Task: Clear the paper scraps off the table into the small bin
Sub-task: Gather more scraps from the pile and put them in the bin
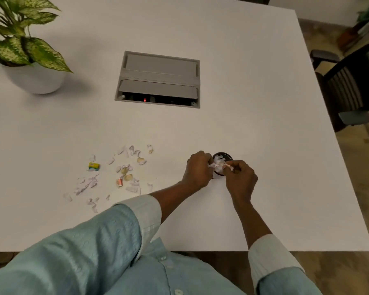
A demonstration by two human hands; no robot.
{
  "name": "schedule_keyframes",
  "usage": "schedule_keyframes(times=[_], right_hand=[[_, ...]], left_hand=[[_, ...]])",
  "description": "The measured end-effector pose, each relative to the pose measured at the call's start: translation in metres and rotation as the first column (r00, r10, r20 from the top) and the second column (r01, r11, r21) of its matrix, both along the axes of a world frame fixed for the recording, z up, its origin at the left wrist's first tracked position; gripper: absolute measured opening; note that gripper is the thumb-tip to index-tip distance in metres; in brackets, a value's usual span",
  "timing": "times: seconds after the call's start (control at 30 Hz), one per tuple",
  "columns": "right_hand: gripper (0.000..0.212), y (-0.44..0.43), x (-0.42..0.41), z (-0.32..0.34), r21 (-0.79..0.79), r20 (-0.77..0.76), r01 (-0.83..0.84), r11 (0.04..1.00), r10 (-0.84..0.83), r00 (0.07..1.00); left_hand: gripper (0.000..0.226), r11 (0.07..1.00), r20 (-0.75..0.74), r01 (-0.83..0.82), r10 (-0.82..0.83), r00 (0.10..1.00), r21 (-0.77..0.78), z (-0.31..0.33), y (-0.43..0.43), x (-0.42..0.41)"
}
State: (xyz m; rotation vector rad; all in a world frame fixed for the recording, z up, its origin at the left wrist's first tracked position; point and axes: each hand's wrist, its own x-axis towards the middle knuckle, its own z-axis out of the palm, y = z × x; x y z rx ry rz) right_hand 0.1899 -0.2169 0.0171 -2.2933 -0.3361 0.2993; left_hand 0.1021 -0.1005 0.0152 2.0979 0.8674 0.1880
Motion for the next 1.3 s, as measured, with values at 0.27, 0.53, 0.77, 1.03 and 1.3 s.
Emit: schedule_keyframes(times=[0.27,0.53,0.77,1.03,1.3], right_hand=[[0.035,-0.004,0.03,0.003,-0.058,0.035,-0.073,0.996,0.075,0.997],[0.035,0.002,0.021,0.01,-0.092,0.236,-0.148,0.985,0.166,0.957],[0.019,0.02,-0.036,-0.011,0.017,0.135,-0.441,0.897,0.435,0.89],[0.061,0.035,-0.112,-0.063,-0.304,-0.262,-0.752,0.584,0.708,0.656],[0.107,0.057,-0.141,-0.083,-0.366,-0.344,-0.819,0.442,0.753,0.561]], left_hand=[[0.03,0.994,-0.053,0.106,-0.107,0.993,-0.027,0.007,-0.008,0.038],[0.027,1.0,-0.023,-0.022,0.022,1.0,-0.007,-0.014,-0.006,-0.001],[0.03,0.99,-0.328,-0.124,0.141,0.934,0.074,-0.058,0.013,-0.128],[0.083,0.93,-0.556,-0.286,0.368,0.745,0.232,-0.082,0.017,-0.259],[0.094,0.941,-0.468,-0.33,0.324,0.822,0.072,-0.096,0.01,-0.264]])
